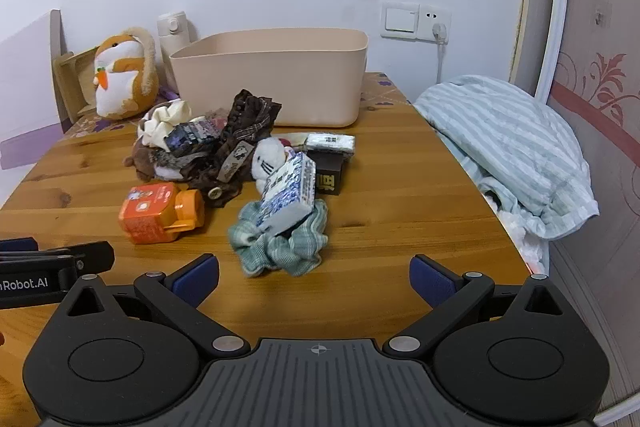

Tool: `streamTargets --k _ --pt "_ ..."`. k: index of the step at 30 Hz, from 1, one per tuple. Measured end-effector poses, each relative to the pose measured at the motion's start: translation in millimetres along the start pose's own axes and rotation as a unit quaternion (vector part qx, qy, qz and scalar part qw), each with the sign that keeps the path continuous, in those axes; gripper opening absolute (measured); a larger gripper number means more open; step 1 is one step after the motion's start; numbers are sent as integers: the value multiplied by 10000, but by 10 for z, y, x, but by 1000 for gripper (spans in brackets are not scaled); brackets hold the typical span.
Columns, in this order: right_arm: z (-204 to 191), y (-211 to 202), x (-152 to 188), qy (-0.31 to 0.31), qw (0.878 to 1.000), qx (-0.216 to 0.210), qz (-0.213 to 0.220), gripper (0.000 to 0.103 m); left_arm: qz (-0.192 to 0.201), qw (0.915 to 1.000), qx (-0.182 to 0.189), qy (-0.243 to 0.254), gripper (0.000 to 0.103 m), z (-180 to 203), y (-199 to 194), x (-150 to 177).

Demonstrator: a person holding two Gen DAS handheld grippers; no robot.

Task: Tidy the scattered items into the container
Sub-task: 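Grasp the orange bottle with the left tool while the right tool grasps the blue-and-white box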

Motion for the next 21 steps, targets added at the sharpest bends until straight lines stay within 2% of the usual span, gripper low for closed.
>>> streamTargets --k 13,21 --pt "202 493 -222 287 9995 40 -121 103 -202 9994 -43 -283 103 130 501 -187" --pt "239 703 -413 364 9991 -195 -8 102 -274 9991 -79 -315 103 199 717 -254"
Point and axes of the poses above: each gripper's, at about its wrist camera, not at the fingertips, and y roughly the way its jaws point, z to its right, x to its underside, the point moved 5 cm from there along y, roughly the way its jaws point, and after that the axes turned 7 degrees about -x, right-handed, at the moved point
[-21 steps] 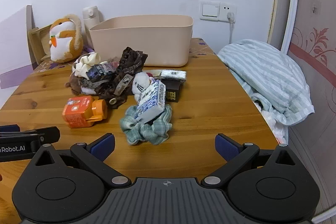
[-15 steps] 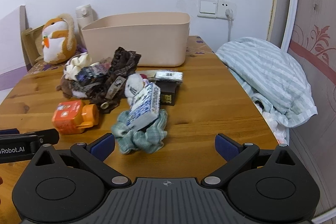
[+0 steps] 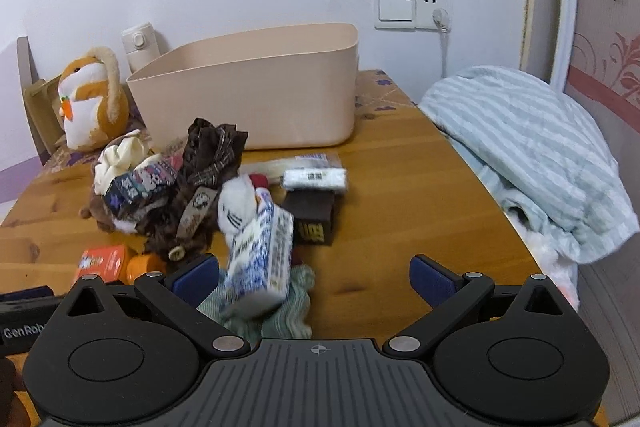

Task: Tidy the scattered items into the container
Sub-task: 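Grasp the orange bottle with the left tool while the right tool grasps the blue-and-white box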

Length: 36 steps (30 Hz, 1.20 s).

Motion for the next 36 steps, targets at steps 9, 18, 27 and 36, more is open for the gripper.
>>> streamTargets --k 9,18,27,36 --pt "73 226 -80 125 9996 -254 -95 92 -104 9999 57 -11 103 114 228 -49" --pt "74 340 -89 234 9978 -583 -206 75 -129 9999 60 44 103 182 320 -32" --pt "1 372 -81 237 9955 -871 -285 45 32 9998 62 198 92 210 303 -17" --pt "-80 339 -80 227 9935 -1078 -274 20 46 9996 134 233 91 218 251 34"
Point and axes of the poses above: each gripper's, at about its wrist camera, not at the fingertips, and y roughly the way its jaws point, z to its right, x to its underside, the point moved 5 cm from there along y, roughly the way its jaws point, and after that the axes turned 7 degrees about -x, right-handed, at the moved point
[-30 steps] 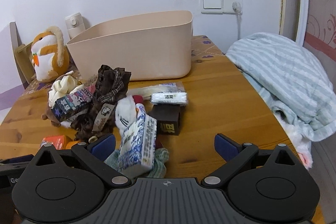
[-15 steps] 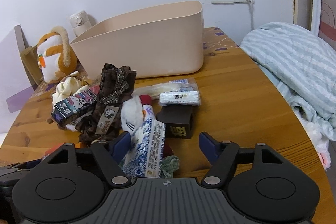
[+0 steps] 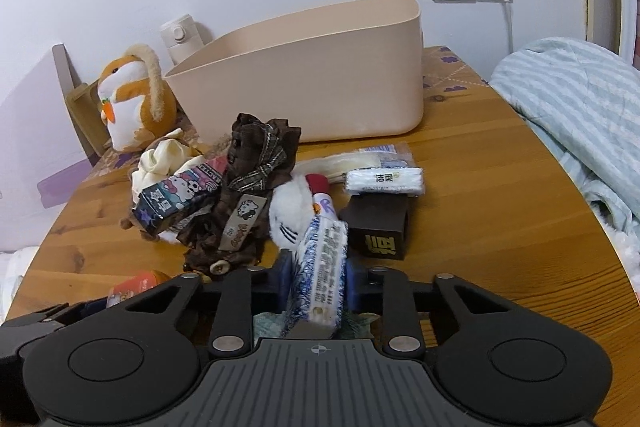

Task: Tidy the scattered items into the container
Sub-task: 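Grasp the orange bottle with the left tool while the right tool grasps the blue-and-white box, then carry both items over the basket and open both tools to drop them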

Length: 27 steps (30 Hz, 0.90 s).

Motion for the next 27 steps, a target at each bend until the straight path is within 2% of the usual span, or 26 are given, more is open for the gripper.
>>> streamTargets --k 8,17,27 --pt "-25 -134 -26 7 9999 1 133 18 1 9999 81 -136 91 -18 -69 39" --pt "-125 -346 -89 -120 9993 -47 342 18 265 9991 139 -285 91 -105 -343 -23" --pt "-268 -598 -401 -429 9971 -85 630 18 800 9957 169 -425 90 -212 -765 -452"
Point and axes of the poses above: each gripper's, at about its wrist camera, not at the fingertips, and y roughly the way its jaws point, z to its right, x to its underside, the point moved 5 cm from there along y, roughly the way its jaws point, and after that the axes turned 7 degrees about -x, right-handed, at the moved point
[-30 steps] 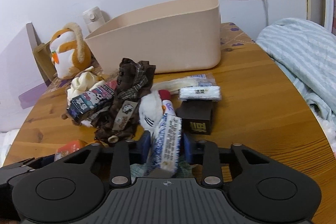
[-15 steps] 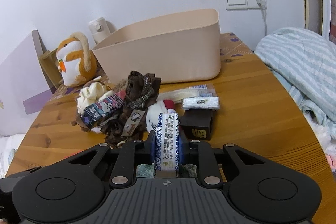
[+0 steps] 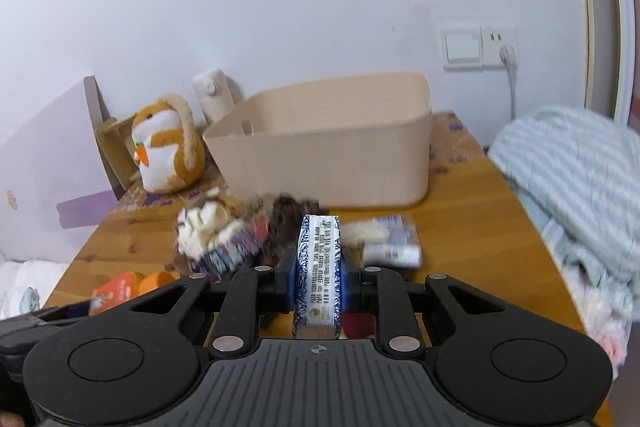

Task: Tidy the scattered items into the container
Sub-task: 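Carry both items over the basket and open both tools to drop them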

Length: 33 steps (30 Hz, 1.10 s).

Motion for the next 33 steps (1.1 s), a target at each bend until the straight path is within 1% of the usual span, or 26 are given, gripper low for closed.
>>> streamTargets --k 6,12,18,23,29,33 --pt "-98 -16 -339 -266 9994 -18 218 18 472 9989 -23 -58 90 64 -110 -441" --pt "-36 186 -633 -286 9994 67 193 18 646 9978 -53 -144 91 174 40 -903" --pt "123 486 -908 -155 9996 198 99 18 662 9974 -203 -217 90 264 375 -1263" --pt "199 691 -1151 -176 9991 350 189 18 694 9968 -357 -147 91 345 668 -1512" --pt "259 1036 -1434 -190 9986 438 242 18 560 9973 -466 -50 91 474 1157 -1730" --pt "361 1322 -1570 -114 9984 526 192 18 390 9976 -555 136 91 579 1542 -1782"
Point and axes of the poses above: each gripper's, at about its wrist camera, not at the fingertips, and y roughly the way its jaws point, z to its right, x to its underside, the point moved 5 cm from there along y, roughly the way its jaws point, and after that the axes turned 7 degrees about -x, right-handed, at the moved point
